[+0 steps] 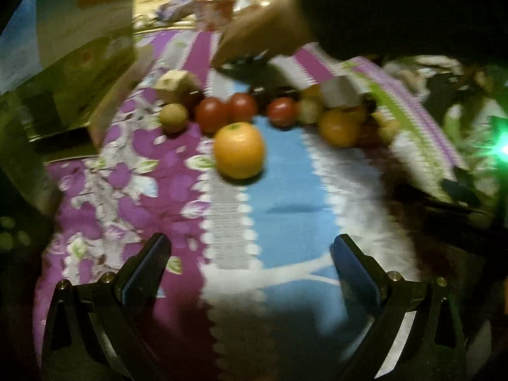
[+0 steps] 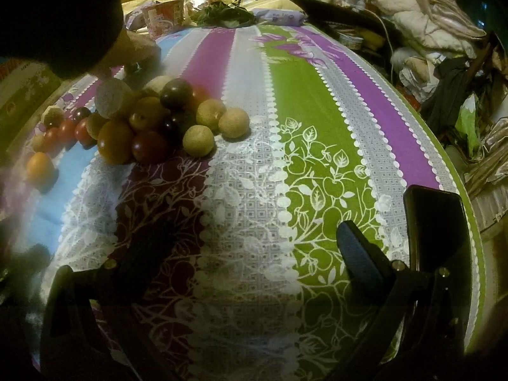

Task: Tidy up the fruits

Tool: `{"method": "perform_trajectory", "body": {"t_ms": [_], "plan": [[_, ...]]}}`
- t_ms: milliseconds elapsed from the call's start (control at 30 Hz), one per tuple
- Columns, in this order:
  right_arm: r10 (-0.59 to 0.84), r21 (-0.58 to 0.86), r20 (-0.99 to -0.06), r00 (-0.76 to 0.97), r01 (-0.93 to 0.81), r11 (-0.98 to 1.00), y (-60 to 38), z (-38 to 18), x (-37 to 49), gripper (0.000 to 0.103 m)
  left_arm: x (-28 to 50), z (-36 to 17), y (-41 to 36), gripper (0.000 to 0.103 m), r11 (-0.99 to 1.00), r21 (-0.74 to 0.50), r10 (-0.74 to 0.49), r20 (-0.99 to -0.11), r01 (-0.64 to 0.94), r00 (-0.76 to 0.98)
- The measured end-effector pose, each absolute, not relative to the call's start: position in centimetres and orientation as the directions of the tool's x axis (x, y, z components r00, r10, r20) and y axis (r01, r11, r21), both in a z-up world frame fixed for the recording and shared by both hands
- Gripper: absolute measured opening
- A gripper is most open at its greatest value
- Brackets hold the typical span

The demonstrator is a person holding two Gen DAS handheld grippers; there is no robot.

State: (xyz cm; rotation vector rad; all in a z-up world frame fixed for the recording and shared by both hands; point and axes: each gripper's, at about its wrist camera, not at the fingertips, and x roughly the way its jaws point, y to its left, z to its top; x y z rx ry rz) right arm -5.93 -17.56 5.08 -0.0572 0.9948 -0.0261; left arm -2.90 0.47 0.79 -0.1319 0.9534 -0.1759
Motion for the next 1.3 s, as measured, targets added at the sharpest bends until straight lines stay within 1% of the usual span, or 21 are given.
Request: {"method": "perform_trajectory", "body": {"t_ms": [100,200,367,767,967,1300], "plan": [[-0.049,-0.061,-0.837,0.545,-0.004,0.998,-17.6,5.1,-5.9,0.103,-3.7,1.4,0.0,0.103,0.954,-0.242,-0.298,-0.762,0.175,0.575],[-0.049,-0.061,-0.837,0.545,-0.004,0.998,-17.6,5.1,-6.0,0.103,-4.8,2.0,-0.7,0.103,0.927,-0.266,-0.373,-0.725,0.264,0.579],[-0.049,-0.061,-0.837,0.545,-0.004,0.998,-17.6,5.1,-6.0,0.103,-5.4,2.6,-1.4,0.103,0.906,-0.267,-0.416,-0.695,0.327,0.586],[-0.049,-0.061,-0.837,0.545,-0.004,0.998,-17.6,5.1,-6.0,0.103,-6.4,3.5,-0.7,0.103,0.858,-0.329,-0.509,-0.651,0.396,0.563],[-0.049,-0.061,-0.837,0.545,-0.004,0.998,-17.6,5.1,-6.1,0.103,-6.8,3.4,-0.7,0.103,0.835,-0.337,-0.542,-0.639,0.435,0.546],[-0.050,-0.063,-0.837,0.545,-0.004,0.998,-17.5,5.0,-6.0,0.103,-6.1,2.9,-0.1,0.103,0.810,-0.409,-0.584,-0.624,0.420,0.518]]}}
